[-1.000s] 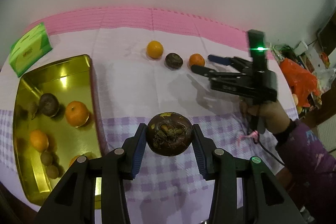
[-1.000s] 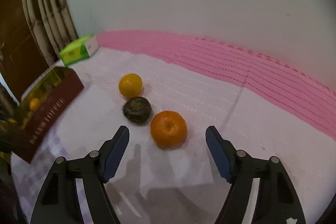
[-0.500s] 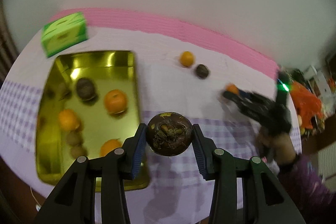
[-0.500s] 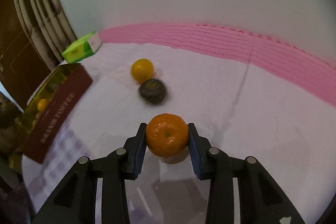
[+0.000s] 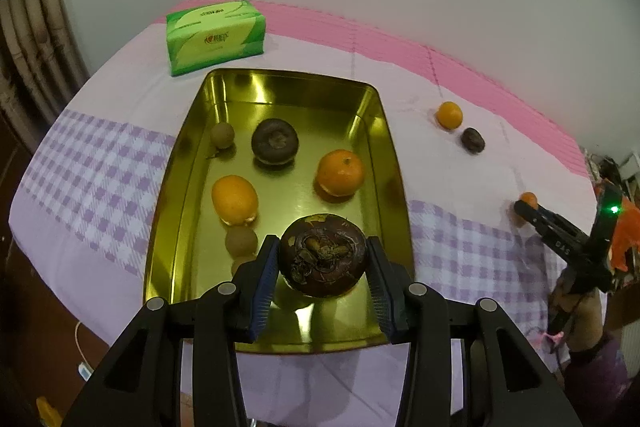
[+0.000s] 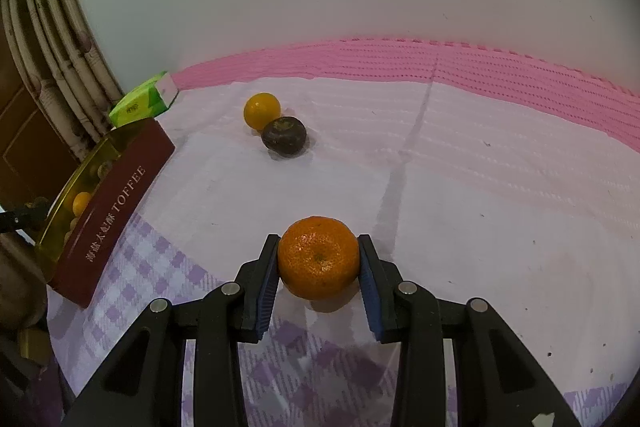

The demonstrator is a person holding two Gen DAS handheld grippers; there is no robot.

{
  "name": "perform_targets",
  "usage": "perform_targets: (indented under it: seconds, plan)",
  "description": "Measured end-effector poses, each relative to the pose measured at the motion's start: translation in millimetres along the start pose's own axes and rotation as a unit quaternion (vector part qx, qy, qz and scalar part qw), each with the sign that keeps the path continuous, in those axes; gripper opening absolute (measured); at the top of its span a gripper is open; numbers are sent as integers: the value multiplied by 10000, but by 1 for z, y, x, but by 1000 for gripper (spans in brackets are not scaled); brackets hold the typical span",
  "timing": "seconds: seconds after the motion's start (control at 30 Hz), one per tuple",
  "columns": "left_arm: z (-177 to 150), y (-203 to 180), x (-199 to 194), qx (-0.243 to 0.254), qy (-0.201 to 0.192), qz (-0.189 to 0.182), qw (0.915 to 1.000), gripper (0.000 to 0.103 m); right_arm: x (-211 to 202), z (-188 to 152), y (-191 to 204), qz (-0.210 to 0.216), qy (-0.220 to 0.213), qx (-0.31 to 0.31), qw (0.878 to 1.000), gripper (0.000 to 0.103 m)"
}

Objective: Organize fruits
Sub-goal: 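Lower the dark brown fruit into the tray and open the left gripper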

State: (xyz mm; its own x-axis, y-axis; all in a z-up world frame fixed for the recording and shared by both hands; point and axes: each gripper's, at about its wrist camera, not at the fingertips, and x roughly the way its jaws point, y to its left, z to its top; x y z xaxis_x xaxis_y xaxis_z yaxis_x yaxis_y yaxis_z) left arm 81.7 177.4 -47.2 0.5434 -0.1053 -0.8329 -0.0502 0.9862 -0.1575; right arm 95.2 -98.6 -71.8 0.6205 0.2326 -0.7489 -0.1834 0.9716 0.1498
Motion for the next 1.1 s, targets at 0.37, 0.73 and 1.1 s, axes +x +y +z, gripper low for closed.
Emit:
perform_targets:
  seconds: [0.37, 0.73, 1.1]
  plan:
    - [22, 8, 27, 166, -216, 387, 9989, 44, 5, 3, 2, -139, 93, 30, 9999, 34]
    - [23, 10, 50, 252, -100, 452, 9986, 44, 5, 3, 3, -169, 101, 10, 9998, 34]
    - [15, -2, 58, 580, -135, 639, 9962, 44, 6, 3, 3, -188, 110, -11, 9998, 34]
